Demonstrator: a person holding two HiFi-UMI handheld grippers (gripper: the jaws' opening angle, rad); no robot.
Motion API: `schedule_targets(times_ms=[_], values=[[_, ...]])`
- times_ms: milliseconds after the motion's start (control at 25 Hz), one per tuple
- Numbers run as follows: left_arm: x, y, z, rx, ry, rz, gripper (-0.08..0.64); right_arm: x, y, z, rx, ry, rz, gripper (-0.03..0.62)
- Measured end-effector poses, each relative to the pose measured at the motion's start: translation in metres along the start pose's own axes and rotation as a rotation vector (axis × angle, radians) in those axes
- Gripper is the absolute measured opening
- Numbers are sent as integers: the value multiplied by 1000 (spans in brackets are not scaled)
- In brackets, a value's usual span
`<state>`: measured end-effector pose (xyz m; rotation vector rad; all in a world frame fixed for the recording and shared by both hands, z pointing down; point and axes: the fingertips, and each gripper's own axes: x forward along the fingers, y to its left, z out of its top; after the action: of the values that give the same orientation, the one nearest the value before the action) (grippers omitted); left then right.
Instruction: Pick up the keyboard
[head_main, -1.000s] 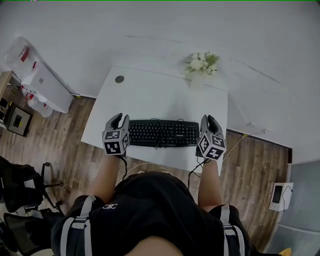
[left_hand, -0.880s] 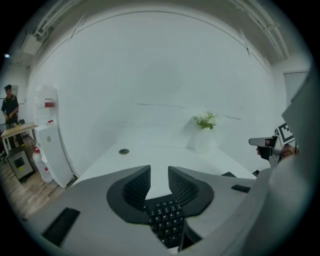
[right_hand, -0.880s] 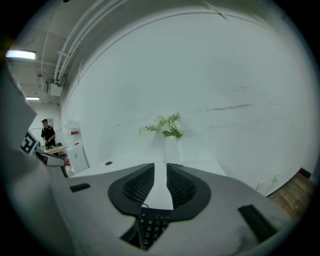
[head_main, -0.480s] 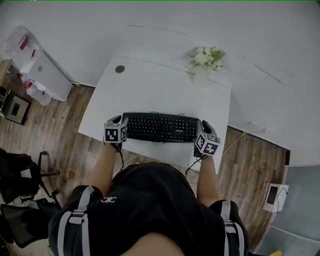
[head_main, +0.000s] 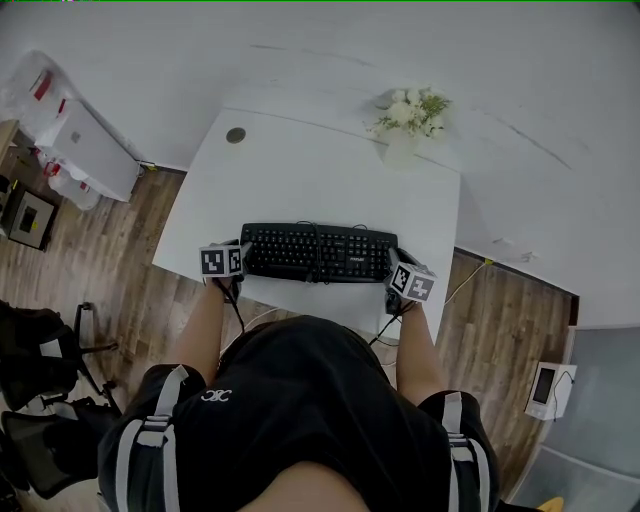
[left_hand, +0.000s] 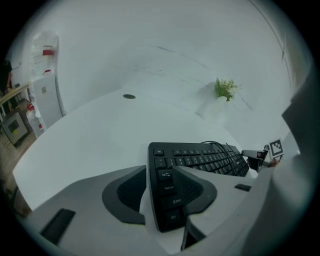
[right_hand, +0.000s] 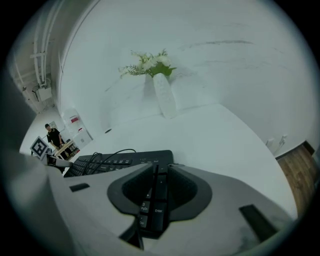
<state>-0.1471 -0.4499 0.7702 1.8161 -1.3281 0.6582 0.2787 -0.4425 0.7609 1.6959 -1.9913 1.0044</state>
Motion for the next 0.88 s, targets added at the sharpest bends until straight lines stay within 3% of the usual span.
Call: schedule_targets(times_ms=[280, 400, 480, 640, 880], values=[[9, 10, -6, -123, 23, -194, 234, 5, -5, 5, -70, 29, -31, 98], [8, 10, -6, -81, 48, -217, 227, 5, -8, 1, -115, 55, -69, 98], [9, 7, -2, -49, 58, -227, 223, 8, -10, 1, -109, 65, -75, 144], [13, 1, 0, -49, 66, -263, 161, 14, -11, -1, 19, 59, -13, 143], [19, 1, -2, -145, 65, -310, 174, 13, -13, -9, 241, 95, 119, 129]])
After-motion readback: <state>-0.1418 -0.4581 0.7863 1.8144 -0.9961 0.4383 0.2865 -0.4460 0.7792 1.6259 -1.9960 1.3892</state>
